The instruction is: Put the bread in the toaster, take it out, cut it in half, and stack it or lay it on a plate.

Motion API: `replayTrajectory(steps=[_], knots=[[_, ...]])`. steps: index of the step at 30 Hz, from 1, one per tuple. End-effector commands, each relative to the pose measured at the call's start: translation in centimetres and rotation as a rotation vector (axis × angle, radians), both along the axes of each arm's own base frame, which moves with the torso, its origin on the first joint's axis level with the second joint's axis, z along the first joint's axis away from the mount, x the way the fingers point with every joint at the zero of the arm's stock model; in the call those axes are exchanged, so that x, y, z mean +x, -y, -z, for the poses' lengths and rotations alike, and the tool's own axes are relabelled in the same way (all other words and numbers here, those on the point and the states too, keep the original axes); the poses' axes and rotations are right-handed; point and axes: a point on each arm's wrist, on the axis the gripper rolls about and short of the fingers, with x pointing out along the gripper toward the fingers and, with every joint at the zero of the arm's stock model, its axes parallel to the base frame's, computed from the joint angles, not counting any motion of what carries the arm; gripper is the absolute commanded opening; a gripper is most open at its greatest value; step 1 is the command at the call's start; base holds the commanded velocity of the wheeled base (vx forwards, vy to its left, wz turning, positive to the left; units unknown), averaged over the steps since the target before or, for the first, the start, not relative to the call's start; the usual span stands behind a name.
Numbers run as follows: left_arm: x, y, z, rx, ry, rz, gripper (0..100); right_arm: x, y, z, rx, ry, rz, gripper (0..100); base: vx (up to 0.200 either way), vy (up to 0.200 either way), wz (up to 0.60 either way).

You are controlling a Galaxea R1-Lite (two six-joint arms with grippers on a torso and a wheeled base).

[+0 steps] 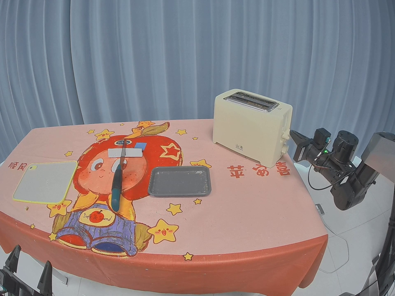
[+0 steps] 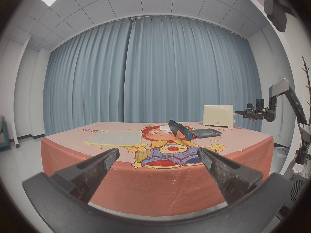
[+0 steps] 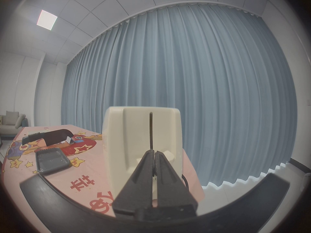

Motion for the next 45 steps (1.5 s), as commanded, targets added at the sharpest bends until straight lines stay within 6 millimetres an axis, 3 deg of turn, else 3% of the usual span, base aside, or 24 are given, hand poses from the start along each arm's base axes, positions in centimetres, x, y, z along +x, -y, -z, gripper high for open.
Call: replayTrajectory(steps=[1,21,36,45], knots=[[0.0,0.0,0.5,0.000,-0.002,-0.001,100,-0.1,0.0,-0.7,0.004,0.026,0.002,0,0.000,0.000,0.00],[0.0,0.0,0.5,0.000,-0.002,-0.001,100,-0.1,0.2,-0.8,0.004,0.029,0.008,0,0.000,0.000,0.00],[0.0,0.0,0.5,0.000,-0.002,-0.001,100,-2.9,0.4,-5.5,0.083,0.102,0.028,0,0.000,0.000,0.00],[0.0,0.0,0.5,0.000,-0.002,-0.001,100,-3.7,2.4,-5.4,0.115,0.086,0.123,0,0.000,0.000,0.00]])
